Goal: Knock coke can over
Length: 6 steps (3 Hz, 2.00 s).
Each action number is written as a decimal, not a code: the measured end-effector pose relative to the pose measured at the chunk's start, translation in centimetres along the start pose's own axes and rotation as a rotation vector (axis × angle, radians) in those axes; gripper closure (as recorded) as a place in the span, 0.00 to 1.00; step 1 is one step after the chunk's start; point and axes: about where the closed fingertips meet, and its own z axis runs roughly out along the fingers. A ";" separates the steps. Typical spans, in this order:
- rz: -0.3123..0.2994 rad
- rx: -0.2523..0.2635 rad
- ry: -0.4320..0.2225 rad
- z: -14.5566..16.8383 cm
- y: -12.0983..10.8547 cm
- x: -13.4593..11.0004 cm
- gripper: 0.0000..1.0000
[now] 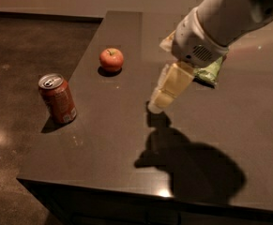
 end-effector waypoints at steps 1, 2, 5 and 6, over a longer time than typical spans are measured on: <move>0.006 -0.027 -0.074 2.4 0.7 -2.7 0.00; 0.009 -0.042 -0.117 3.8 1.0 -4.4 0.00; -0.029 -0.002 -0.265 11.5 3.4 -12.0 0.00; -0.032 -0.004 -0.276 13.0 4.0 -13.7 0.00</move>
Offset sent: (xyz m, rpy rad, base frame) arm 0.0074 0.0812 -0.0174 0.1721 0.0310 0.0448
